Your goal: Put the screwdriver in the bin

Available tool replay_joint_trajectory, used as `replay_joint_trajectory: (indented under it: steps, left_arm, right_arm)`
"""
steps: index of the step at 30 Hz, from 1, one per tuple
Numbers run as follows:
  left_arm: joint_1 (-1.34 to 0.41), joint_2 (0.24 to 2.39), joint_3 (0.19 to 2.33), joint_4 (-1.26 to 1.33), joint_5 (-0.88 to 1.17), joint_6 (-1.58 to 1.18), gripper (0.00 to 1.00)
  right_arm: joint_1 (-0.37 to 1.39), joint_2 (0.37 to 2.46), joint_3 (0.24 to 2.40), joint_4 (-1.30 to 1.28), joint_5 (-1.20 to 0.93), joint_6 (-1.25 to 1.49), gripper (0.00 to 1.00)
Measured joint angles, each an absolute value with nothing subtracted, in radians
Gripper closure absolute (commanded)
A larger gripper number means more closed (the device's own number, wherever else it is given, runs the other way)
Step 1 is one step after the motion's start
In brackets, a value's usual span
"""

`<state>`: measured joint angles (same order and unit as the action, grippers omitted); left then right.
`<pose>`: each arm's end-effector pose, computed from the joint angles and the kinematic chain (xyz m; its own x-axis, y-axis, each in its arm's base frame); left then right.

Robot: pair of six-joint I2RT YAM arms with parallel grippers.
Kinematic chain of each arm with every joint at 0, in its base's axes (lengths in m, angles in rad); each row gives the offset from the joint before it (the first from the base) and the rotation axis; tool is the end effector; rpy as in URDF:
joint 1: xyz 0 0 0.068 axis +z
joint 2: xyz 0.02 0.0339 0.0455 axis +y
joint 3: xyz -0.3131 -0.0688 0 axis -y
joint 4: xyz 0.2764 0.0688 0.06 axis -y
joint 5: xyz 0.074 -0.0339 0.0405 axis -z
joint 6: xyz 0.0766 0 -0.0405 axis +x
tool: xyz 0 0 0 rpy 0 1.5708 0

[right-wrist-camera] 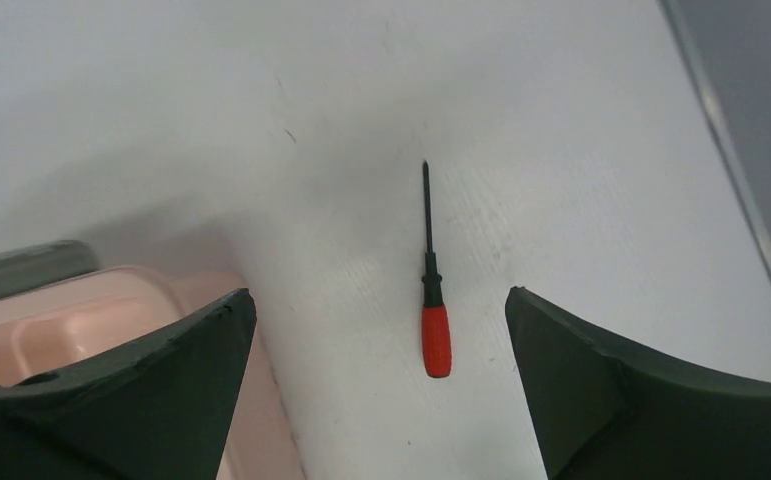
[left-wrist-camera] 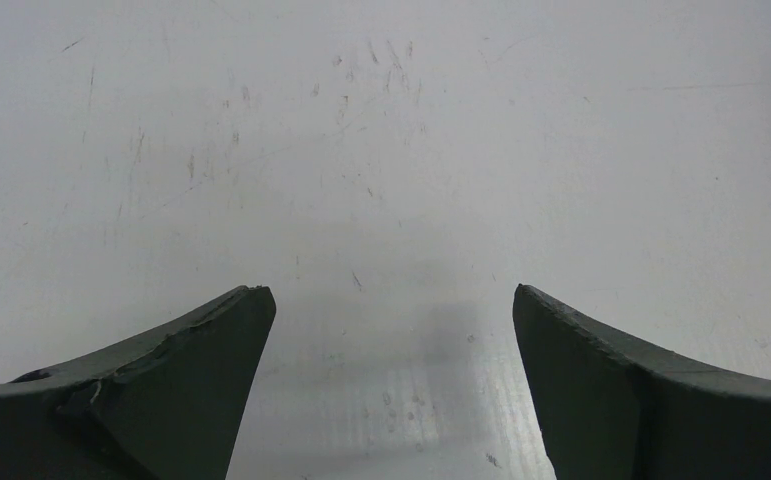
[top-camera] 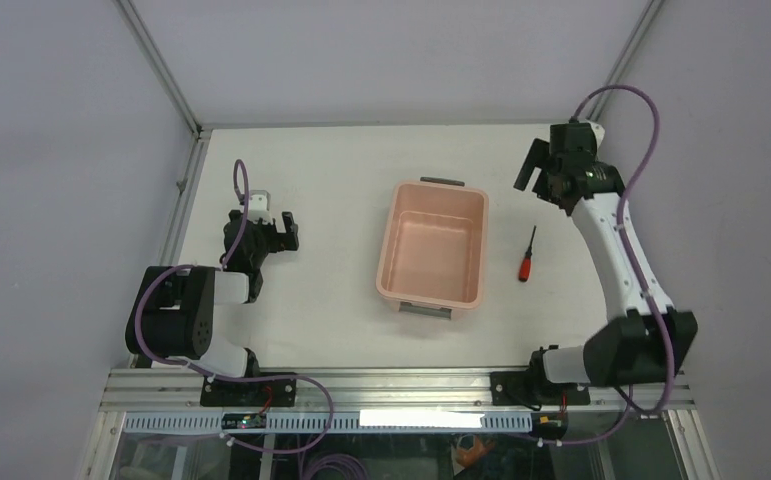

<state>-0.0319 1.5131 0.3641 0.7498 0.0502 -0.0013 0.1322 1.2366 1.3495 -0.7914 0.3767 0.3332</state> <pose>0.3082 -0.0137 0.1400 -0.3886 0.0111 -0.9213 0.0776 0.9968 -0.0207 0.2994 0.0114 0.4089 -0.5352 0.2356 -0.8112 0.3559 0.9338 0.0365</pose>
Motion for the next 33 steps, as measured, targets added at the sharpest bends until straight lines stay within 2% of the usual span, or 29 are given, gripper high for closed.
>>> replay_joint_trajectory:
  steps: [4,12,15,21,27,33]
  left_arm:
    - [-0.032,1.513,0.364,0.75,0.05,-0.001,0.01]
    - [-0.032,1.513,0.364,0.75,0.05,-0.001,0.01]
    - [-0.032,1.513,0.364,0.75,0.05,-0.001,0.01]
    - [-0.032,1.513,0.364,0.75,0.05,-0.001,0.01]
    - [-0.032,1.513,0.364,0.75,0.05,-0.001,0.01]
    - [-0.032,1.513,0.364,0.75,0.05,-0.001,0.01]
  right_arm:
    - [0.033,1.475,1.316,-0.847,0.24,0.329,0.08]
    - [-0.029,1.716,1.153,-0.836,0.083,0.312,0.29]
    - [-0.028,1.775,1.133,-0.813,0.073,0.303,0.45]
    - [-0.029,1.782,1.135,-0.798,0.06,0.28,1.0]
    - [-0.03,1.778,1.171,-0.858,0.069,0.252,1.0]
    - [-0.03,1.67,1.325,-1.06,0.065,0.244,1.0]
